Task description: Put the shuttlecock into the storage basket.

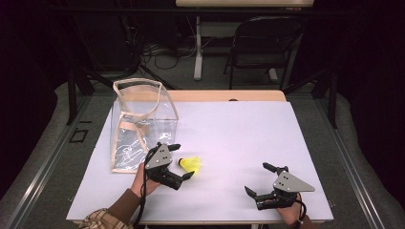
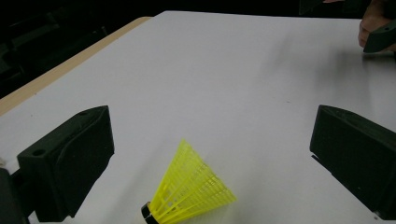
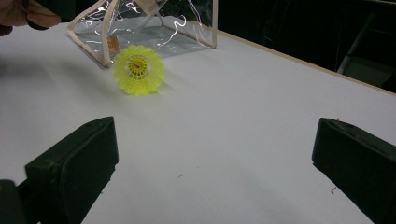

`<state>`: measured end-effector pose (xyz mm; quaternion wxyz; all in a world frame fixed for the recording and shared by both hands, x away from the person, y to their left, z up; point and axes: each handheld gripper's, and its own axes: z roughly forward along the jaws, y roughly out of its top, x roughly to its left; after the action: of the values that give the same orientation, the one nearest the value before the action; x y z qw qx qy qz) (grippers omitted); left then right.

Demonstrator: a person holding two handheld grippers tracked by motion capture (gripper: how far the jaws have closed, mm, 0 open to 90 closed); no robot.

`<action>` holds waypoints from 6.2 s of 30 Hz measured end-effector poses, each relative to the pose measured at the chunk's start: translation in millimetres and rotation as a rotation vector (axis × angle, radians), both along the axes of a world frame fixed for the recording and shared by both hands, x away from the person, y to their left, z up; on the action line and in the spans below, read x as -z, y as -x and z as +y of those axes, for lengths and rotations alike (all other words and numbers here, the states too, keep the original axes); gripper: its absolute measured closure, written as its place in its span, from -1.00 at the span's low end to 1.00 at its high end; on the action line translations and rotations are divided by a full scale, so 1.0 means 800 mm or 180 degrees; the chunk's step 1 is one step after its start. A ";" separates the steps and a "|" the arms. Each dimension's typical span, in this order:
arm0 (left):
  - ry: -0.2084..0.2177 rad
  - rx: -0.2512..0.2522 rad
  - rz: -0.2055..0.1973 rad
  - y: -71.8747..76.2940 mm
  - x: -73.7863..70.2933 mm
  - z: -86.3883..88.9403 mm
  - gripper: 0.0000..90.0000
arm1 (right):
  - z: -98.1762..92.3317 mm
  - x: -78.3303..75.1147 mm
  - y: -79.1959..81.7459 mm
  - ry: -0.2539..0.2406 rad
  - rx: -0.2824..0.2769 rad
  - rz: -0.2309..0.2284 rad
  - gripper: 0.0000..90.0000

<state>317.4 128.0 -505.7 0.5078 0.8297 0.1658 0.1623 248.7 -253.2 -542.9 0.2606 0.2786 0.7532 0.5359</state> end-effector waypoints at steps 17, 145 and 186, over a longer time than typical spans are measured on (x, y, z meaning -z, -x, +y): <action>-0.0108 -0.0317 0.0052 0.007 0.006 -0.025 -1.00 | 0.000 0.000 0.000 0.0010 0.0007 -0.0004 -1.00; 0.0147 -0.0714 0.0442 -0.055 -0.033 -0.018 1.00 | -0.001 0.002 0.000 0.0000 0.0030 0.0015 -0.99; 0.0291 -0.0715 0.0506 -0.093 -0.073 0.000 1.00 | -0.001 0.002 -0.001 0.0028 0.0020 0.0039 -0.99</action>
<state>391.6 127.9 -447.3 0.5089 0.7921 0.3046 0.1441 249.5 -254.3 -544.8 0.2588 0.2831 0.7563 0.5301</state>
